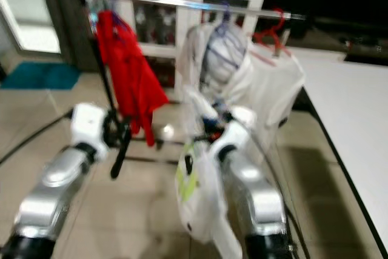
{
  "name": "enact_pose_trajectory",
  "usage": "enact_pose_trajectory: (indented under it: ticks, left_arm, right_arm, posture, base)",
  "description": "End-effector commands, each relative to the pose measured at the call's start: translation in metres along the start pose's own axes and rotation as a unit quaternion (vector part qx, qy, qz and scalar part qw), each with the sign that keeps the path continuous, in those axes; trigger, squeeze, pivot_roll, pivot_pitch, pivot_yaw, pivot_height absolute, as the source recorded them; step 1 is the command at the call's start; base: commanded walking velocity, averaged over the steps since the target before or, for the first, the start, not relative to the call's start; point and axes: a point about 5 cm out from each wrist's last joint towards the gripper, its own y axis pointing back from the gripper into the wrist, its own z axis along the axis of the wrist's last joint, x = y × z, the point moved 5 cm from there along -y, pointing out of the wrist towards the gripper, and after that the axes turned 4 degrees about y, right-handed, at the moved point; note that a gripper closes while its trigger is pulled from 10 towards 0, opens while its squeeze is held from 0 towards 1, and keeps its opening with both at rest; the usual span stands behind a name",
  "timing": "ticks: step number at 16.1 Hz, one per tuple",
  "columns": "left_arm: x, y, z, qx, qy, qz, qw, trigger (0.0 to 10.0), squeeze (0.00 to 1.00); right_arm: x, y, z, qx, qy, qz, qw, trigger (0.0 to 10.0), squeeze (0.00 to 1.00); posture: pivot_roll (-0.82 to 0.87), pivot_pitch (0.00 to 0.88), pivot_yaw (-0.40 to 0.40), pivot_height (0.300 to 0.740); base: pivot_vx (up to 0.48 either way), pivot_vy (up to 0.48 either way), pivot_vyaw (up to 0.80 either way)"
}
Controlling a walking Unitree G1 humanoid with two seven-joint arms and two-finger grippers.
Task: Hang hanger
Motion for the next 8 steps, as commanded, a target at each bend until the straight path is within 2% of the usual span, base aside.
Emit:
enact_pose_trajectory:
  ticks: [1, 3, 6, 8]
  left_arm:
    - [-0.017, -0.002, 0.005, -0.010, -0.006, -0.025, 1.000, 10.0, 0.00]
    - [-0.017, 0.000, 0.007, -0.017, -0.012, -0.023, 1.000, 10.0, 0.00]
    - [-0.016, -0.003, 0.012, -0.024, -0.010, -0.025, 0.999, 10.0, 0.00]
    - [-0.023, -0.009, 0.012, -0.024, -0.014, -0.035, 0.999, 10.0, 0.00]
  right_arm:
    - [-0.012, 0.005, 0.012, -0.024, 0.008, -0.009, 1.000, 10.0, 0.00]
    - [-0.017, 0.004, 0.007, -0.015, -0.003, -0.028, 1.000, 10.0, 0.00]
    - [-0.022, 0.002, 0.008, -0.017, -0.014, -0.049, 0.999, 10.0, 0.00]
    - [-0.023, 0.003, 0.009, -0.012, 0.011, -0.051, 0.999, 10.0, 0.00]
  posture:
    - [0.01, 0.000, -0.080, 0.740]
    - [0.00, 0.000, -0.077, 0.740]
    - [-0.01, 0.000, -0.069, 0.740]
    - [-0.01, 0.000, -0.056, 0.740]
  base:
    - [0.345, 0.000, 0.00]
    - [0.352, 0.000, 0.63]
    - [0.368, 0.000, 0.00]
    - [0.382, 0.000, 0.00]
